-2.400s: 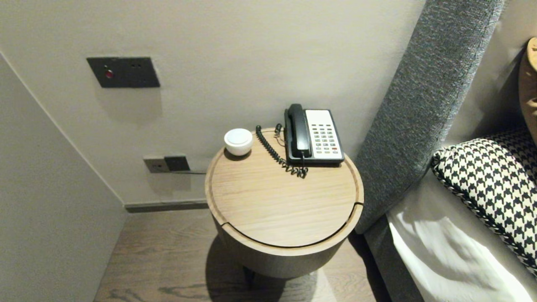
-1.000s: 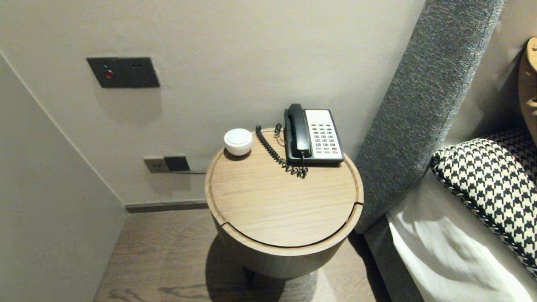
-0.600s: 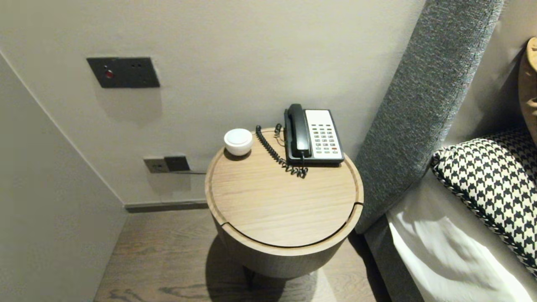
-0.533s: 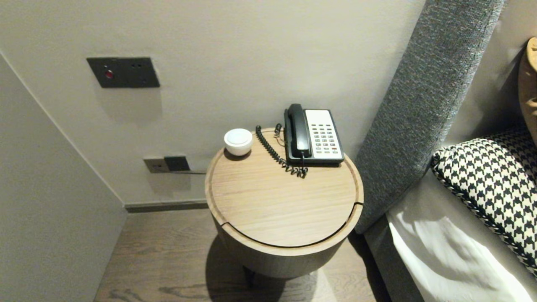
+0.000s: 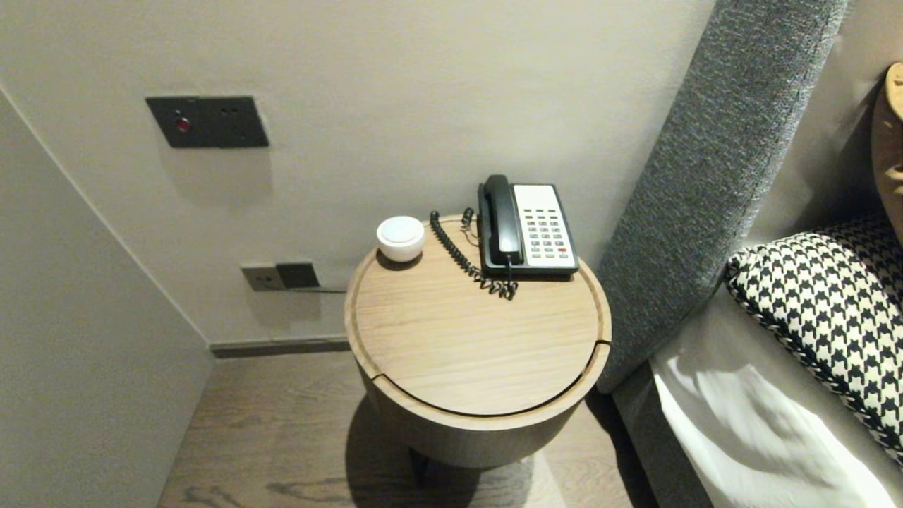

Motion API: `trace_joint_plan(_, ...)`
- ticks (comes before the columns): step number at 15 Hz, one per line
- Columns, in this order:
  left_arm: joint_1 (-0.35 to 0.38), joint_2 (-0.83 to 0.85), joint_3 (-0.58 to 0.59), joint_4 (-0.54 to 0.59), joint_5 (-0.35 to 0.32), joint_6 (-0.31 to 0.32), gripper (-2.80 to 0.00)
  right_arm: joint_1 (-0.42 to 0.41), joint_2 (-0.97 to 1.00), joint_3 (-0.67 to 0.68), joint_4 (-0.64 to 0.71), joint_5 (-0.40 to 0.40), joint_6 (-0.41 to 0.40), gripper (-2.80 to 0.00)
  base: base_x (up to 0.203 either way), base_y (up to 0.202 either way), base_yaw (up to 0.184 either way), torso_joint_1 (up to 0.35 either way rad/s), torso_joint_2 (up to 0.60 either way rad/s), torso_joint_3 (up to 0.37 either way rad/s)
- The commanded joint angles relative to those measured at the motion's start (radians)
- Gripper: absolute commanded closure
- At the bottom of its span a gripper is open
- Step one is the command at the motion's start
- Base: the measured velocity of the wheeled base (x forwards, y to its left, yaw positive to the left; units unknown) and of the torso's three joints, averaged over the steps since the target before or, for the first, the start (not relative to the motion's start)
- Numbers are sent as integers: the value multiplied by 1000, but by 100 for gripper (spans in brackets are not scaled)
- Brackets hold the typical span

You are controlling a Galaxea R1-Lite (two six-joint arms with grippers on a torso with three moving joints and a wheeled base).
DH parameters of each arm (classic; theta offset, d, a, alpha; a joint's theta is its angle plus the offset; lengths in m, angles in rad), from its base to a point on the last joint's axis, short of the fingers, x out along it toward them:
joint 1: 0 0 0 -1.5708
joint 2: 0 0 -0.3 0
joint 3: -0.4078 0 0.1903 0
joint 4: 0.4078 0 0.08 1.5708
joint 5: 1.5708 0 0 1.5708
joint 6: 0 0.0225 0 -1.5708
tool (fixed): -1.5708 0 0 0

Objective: Open the nightstand drawer

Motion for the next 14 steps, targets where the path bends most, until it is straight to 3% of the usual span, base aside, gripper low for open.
trace_joint_plan(1, 0, 0, 0, 0, 0, 0, 0, 0, 1, 40, -2, 1, 0, 0, 0, 0, 0, 0, 0, 0)
trace_joint_plan(14, 0, 0, 0, 0, 0, 6, 0, 1, 1, 40, -2, 1, 0, 0, 0, 0, 0, 0, 0, 0)
